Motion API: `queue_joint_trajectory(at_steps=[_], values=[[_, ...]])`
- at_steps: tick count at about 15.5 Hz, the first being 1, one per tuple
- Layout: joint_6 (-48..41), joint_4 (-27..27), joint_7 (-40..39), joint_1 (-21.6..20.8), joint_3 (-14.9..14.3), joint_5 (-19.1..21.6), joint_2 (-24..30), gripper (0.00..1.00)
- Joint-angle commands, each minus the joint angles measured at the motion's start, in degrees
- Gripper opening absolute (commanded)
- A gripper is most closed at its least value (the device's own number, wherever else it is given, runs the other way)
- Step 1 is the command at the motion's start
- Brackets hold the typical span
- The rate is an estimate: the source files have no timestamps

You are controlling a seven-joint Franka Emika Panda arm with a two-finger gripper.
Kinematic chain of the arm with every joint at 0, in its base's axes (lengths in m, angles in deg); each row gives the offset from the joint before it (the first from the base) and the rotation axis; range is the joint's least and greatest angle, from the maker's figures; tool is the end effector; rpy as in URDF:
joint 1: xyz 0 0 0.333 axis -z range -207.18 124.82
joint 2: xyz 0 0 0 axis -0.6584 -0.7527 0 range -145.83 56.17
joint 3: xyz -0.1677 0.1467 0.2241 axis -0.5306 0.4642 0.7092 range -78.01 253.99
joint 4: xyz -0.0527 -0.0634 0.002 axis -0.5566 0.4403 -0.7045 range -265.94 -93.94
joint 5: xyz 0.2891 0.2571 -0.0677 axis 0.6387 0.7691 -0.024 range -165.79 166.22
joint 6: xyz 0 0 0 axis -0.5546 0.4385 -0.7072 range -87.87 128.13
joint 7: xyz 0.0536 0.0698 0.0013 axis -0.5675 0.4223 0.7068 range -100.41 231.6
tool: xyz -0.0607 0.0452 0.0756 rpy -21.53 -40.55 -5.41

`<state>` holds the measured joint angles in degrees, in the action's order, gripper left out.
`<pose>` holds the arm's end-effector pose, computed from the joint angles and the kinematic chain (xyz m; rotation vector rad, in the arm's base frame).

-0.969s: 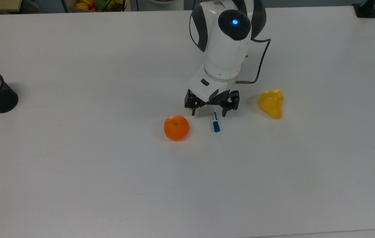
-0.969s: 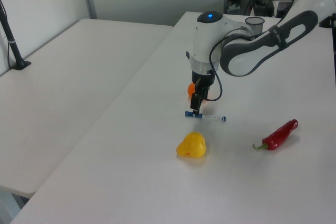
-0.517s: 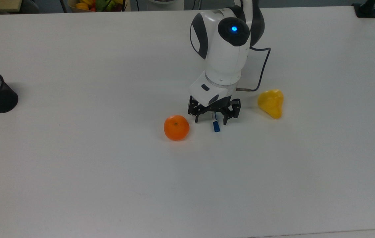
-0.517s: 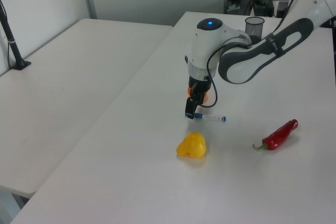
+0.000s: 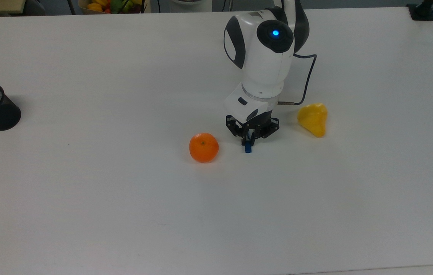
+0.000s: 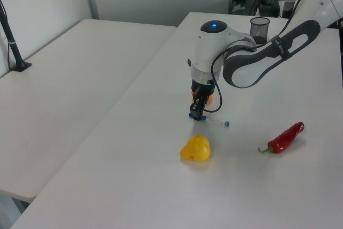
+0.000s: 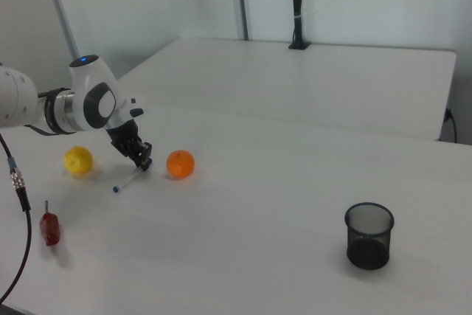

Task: Place marker
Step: 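Close the gripper on the marker's blue-capped end, then lift the held marker up off the table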

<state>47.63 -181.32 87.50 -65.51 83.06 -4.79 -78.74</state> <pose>0.6669 0.2431 0.3046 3.0773 0.0481 0.2958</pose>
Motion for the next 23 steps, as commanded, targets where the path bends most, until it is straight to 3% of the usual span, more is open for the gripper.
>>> queue_joint_trajectory(at_steps=[1, 6, 11, 16, 23], values=[[0.77, 0.15, 1.48, -0.36, -0.08, -1.24, -0.10, 0.00], [-1.16, -0.37, 1.31, 0.34, -0.08, -0.54, 5.42, 0.00], [-11.26, -0.03, -0.71, 2.27, -0.60, 0.52, 12.72, 0.00], [-19.52, 0.06, -10.37, 6.31, -1.04, 6.75, 21.68, 0.00], [-31.21, 0.15, -18.19, 11.58, -1.40, 8.87, 31.18, 0.00]])
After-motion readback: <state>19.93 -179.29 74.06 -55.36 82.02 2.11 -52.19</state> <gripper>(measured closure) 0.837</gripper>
